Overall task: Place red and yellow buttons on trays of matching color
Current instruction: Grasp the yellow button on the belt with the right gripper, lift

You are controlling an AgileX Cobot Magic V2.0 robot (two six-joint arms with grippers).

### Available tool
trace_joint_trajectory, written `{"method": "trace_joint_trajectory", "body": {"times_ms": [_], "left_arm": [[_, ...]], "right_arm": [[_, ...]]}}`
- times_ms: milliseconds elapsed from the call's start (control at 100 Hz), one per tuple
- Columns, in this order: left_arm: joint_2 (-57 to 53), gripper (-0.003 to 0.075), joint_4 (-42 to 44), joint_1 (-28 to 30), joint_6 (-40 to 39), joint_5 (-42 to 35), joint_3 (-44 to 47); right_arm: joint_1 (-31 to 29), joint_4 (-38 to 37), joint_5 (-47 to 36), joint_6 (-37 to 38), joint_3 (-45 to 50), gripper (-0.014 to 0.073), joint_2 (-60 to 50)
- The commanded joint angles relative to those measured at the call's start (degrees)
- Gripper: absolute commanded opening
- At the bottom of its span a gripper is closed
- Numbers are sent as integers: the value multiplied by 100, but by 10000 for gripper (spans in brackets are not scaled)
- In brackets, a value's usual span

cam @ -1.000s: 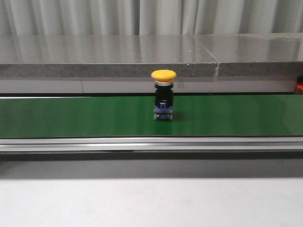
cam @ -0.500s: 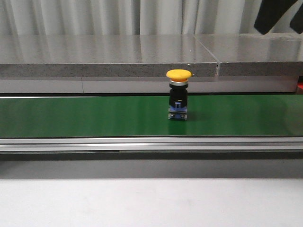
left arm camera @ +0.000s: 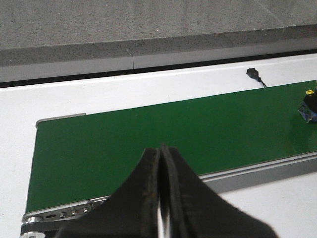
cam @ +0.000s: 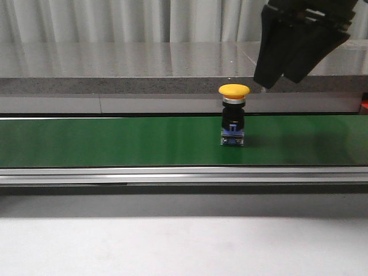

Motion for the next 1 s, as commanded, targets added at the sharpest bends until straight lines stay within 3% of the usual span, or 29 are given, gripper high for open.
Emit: {"method": "trace_joint_trajectory", "body": {"times_ms": [0, 240, 530, 660, 990], "left_arm": [[30, -21, -132, -51, 11, -377, -154], [30, -21, -132, -51, 11, -377, -154], [30, -21, -132, -51, 11, -377, -154], [30, -21, -132, -51, 11, -377, -154], [30, -21, -132, -51, 11, -377, -154]], "right_arm": [[9, 247, -258, -228, -197, 582, -58], [9, 328, -689, -295, -191, 549, 289], [9, 466, -1031, -421, -191, 192, 303], [9, 471, -1071, -405, -191, 99, 281], [-8, 470, -1230, 678, -168, 69, -232]]}}
